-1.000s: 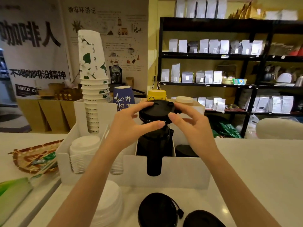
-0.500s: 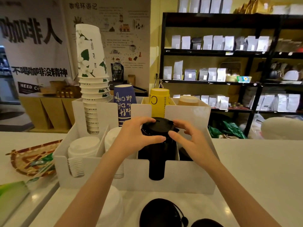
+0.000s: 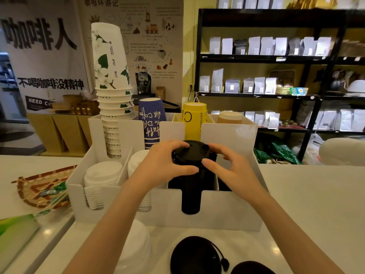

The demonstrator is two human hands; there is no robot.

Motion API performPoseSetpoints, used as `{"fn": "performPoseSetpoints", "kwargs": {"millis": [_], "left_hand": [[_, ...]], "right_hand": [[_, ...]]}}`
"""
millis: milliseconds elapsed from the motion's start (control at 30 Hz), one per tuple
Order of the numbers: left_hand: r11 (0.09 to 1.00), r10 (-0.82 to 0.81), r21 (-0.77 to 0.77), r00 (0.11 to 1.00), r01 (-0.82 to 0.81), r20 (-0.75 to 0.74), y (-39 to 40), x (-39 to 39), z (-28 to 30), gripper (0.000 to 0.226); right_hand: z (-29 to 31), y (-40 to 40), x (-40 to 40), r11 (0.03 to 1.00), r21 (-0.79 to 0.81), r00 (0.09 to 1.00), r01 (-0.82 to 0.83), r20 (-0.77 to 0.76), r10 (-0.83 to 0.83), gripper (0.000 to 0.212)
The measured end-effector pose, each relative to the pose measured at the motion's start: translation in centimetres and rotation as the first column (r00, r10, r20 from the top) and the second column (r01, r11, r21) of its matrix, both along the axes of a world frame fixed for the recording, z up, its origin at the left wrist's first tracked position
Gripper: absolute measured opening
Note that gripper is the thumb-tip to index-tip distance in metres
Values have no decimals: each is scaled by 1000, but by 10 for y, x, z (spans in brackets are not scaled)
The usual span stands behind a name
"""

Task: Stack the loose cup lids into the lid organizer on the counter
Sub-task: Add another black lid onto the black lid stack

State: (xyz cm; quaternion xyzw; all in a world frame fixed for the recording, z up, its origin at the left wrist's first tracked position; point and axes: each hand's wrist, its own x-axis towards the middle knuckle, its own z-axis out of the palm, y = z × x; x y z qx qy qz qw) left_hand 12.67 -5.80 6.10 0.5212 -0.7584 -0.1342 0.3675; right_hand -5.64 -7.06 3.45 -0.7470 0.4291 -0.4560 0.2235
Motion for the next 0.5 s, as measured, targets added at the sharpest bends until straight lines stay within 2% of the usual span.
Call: {"fn": "performPoseSetpoints", "kwargs": {"millis": [100,233,333,433,500], "left_hand": [[997,49,-62,997,-45,62,3,-7,-5,64],[994,44,-99,999,-43,9,5,-7,-10,63],[993,21,-119,1000,-24,-22,6,-5,-16,62],[989,7,-145,1000,-11,-28,9,-7,-20,61],[989,2,-147,999,-7,-36,10,-7,-21,57]], "right_hand": [[-2,-3,-3,1000,17,1000,-19,4,18,46],[-3,-1,-3,998,40,998,-39,42,37,41],[1,4,-2,999,45,1000,-24,-15,25,44],[9,13,-1,989,-114,985,89,-136,-105,53],[13,30,3,963,-252,990,99,-71,-121,50]]}}
